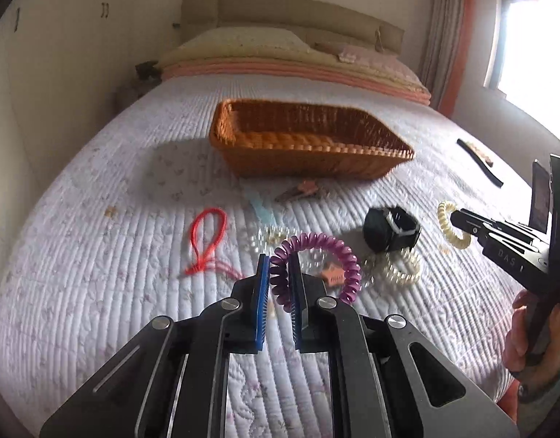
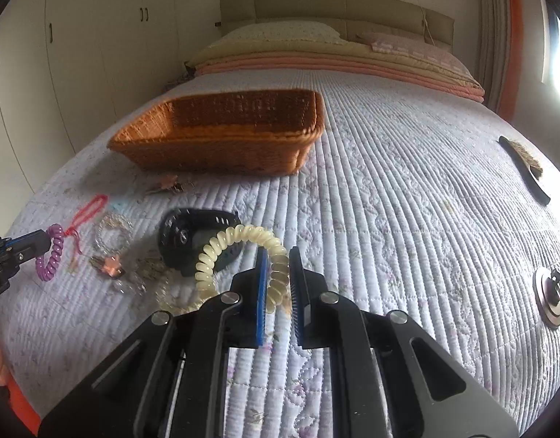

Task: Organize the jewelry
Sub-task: 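Carry both hair ties into the wicker basket and open both tools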

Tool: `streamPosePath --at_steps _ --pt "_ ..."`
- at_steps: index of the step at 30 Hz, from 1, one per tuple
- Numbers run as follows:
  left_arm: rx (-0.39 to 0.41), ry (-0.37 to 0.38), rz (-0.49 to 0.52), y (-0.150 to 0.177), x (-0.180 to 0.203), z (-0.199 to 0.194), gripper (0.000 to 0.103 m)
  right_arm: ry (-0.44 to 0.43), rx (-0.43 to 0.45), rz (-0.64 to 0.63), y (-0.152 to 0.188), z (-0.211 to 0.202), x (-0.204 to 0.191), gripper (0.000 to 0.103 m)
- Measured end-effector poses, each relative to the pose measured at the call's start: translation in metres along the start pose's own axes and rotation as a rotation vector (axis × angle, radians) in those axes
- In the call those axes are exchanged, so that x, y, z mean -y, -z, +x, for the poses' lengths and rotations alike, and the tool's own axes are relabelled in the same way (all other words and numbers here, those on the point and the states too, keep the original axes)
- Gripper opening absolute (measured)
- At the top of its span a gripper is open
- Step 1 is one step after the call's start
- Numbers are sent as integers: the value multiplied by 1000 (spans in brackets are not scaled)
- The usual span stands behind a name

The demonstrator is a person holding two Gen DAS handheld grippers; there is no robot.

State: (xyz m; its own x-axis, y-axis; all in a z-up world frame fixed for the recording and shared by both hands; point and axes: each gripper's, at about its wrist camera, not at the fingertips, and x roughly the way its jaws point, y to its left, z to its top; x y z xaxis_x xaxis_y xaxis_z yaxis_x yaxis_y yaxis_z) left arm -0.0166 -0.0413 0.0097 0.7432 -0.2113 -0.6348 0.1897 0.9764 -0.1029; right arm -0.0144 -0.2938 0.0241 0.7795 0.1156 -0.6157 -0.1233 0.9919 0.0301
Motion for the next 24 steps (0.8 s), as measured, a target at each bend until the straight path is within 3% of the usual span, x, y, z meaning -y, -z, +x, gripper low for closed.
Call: streamPosePath --at_steps 5,10,15,20,24 --pt "109 39 12 -61 2 -3 9 -23 95 -2 -61 -12 -9 10" --pt "125 77 -13 -127 -1 42 9 -13 109 -15 -132 32 -23 10" --pt "57 72 -30 -156 -5 105 9 -23 -25 29 -170 115 -28 10" --pt "-49 27 -24 -153 -11 161 9 -2 -173 43 -170 178 -31 10" --pt "-96 17 -23 -143 -16 182 9 7 -242 40 -160 199 -32 10"
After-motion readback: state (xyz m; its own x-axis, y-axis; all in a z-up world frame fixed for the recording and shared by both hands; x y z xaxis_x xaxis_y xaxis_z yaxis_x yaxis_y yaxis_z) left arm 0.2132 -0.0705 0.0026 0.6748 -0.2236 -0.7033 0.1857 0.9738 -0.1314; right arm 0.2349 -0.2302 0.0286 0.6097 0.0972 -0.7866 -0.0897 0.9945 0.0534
